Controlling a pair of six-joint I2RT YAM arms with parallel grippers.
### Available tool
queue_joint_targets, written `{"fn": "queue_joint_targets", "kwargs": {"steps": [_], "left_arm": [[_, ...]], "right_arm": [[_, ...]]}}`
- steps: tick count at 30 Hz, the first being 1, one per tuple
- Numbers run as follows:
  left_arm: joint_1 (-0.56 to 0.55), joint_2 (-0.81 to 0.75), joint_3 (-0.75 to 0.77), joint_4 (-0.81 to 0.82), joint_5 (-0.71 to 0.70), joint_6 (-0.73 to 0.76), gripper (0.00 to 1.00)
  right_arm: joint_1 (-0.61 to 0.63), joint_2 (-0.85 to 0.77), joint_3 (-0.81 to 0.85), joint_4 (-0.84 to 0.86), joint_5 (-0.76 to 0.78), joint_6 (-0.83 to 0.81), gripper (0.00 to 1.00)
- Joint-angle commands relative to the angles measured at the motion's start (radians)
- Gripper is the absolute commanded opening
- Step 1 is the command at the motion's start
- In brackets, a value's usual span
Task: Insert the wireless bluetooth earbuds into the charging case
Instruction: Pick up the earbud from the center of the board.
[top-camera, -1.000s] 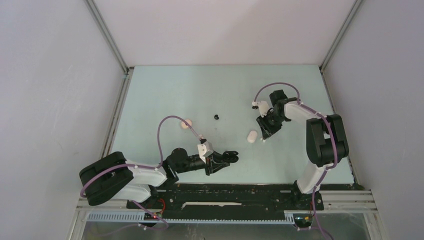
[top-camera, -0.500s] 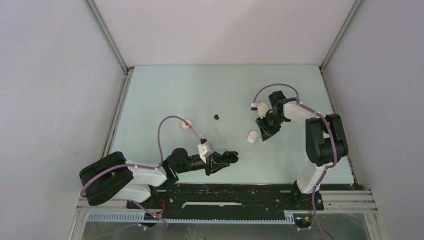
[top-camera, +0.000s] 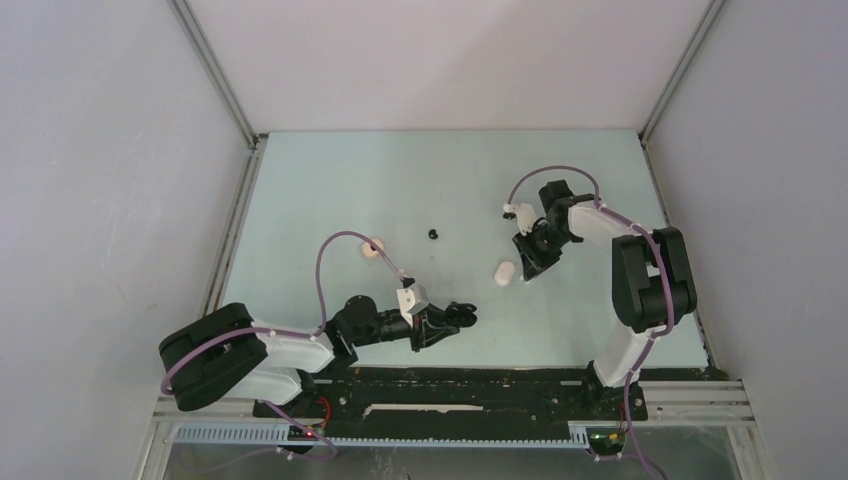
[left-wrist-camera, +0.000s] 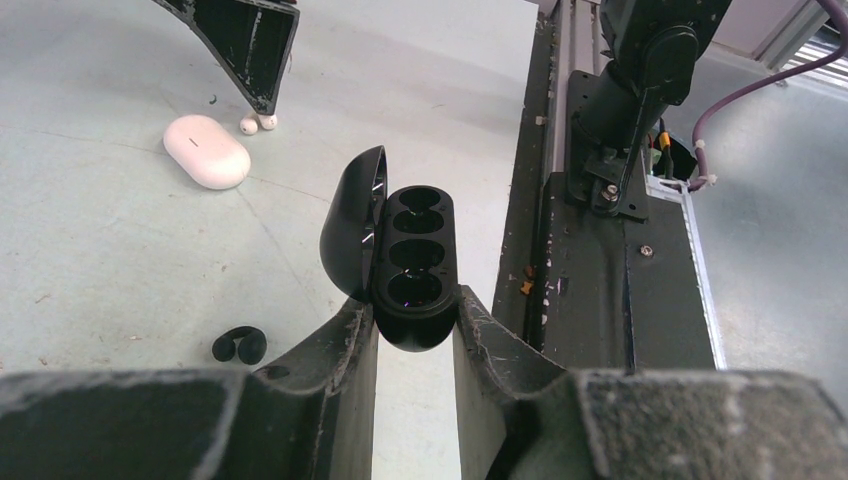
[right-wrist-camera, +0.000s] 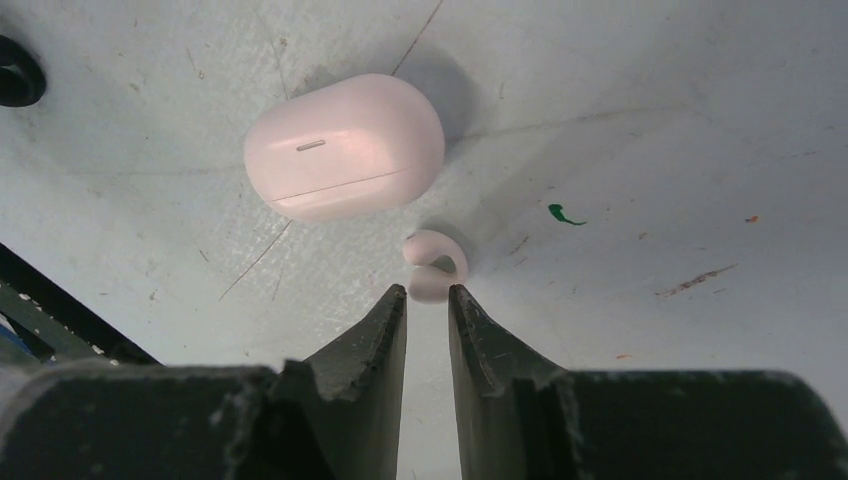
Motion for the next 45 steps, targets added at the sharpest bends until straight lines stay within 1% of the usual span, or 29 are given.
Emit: {"fn": "queue_joint_targets", "kwargs": {"steps": [1,7,15,22,30,39,45], "left_arm": [[0.0,0.013,0.046,0.015,0.018,0.02,0.0],[-0.003,0.02,0.051,0.011,0.022,0.019,0.0],[-0.003,0.019,0.054,0.002,0.024,0.022,0.0],[-0.004,0.018,0.055,-0.003,0.024,0.022,0.0],[-0.004,0.016,0.055,-0.008,0.023,0.023,0.0],[-0.004,0.007,0.055,-0.022,0.023,0.029,0.0],[-0.004,0.009,0.057,-0.024,0.023,0.03,0.0]], "right_arm": [[-0.008,-0.044,0.04,0.047,0.043,0.024,0.25],[0.003,0.021,0.081,0.035,0.07,0.028,0.25],[0.007,0.039,0.084,0.022,0.087,0.022,0.25],[-0.005,0.052,0.084,-0.007,0.036,0.005,0.28],[-0.003,0.063,0.083,-0.047,-0.018,-0.017,0.33],[0.004,0.071,0.085,-0.052,-0.017,-0.017,0.36],[-0.018,0.002,0.084,-0.026,-0.017,-0.001,0.36]]}}
